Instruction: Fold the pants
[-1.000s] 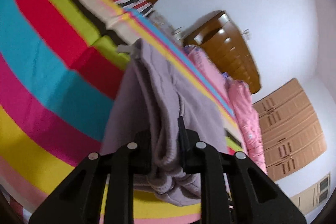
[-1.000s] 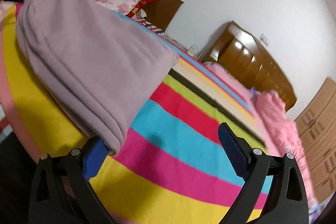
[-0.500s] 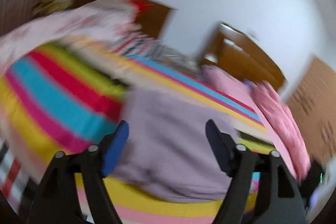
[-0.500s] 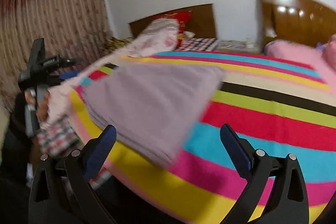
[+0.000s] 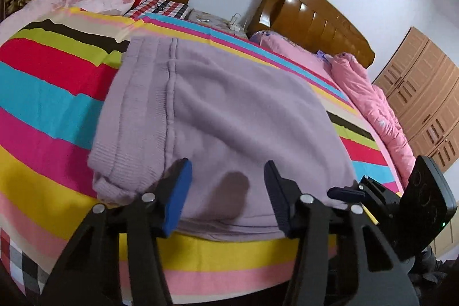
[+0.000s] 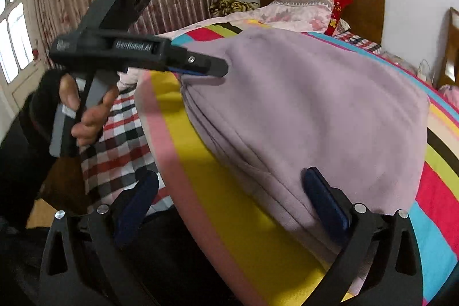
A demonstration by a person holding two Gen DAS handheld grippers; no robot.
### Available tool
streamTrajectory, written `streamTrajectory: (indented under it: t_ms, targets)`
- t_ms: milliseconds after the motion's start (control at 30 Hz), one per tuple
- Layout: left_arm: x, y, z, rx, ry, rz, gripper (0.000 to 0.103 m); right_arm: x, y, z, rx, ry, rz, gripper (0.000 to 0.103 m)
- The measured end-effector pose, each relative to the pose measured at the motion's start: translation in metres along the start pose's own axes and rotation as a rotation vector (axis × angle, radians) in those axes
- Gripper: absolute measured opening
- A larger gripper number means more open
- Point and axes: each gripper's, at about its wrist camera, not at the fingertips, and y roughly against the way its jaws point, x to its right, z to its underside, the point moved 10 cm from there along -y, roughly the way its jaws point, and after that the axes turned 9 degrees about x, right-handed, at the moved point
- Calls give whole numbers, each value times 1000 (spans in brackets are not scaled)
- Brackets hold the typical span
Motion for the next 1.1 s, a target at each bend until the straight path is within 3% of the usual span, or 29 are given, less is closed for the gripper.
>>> streamTrajectory:
  t_ms: [167, 233, 300, 367, 467, 567, 600, 700, 767, 833, 933, 967, 1100]
  targets:
    - [5, -1, -1, 16, -43, -50, 52, -15, -5, -42, 89, 44, -27, 99]
    - [1, 3, -4, 35, 22, -15, 52, -26, -20, -50, 84, 73, -57, 99]
    - [-8, 7, -7, 42, 98, -3, 34, -33, -42, -41, 19, 90, -72, 99]
    - [-15, 22, -20, 71, 182, 10, 35, -40, -52, -31, -13, 108, -86, 99]
    - [-5, 44, -48, 149, 106, -38, 74, -51, -49, -36, 5, 139, -103, 99]
    - [25, 33, -63, 126, 24, 6, 92, -48, -47, -49, 58, 64, -107, 99]
    - [30, 28, -64, 117, -3, -1, 97, -48, -55, -44, 19, 53, -100, 99]
    - [27, -6, -56, 37, -57, -69, 98, -56, -57, -35, -19, 134, -116, 99]
    - [9, -23, -40, -14, -40, -139, 97, -56, -30, -46, 30, 102, -197, 99]
    - [7, -18, -34, 34, -80, -132, 97, -39, -4, -60, 101, 57, -207, 98]
    - [6, -12, -28, 61, -98, -114, 97, 26, 17, -82, 165, -9, -87, 98]
    - [3, -12, -27, 69, -91, -101, 97, 55, 17, -89, 170, -60, -50, 99]
    - [0, -13, -24, 81, -88, -102, 96, 139, -11, -103, 99, -244, -41, 99]
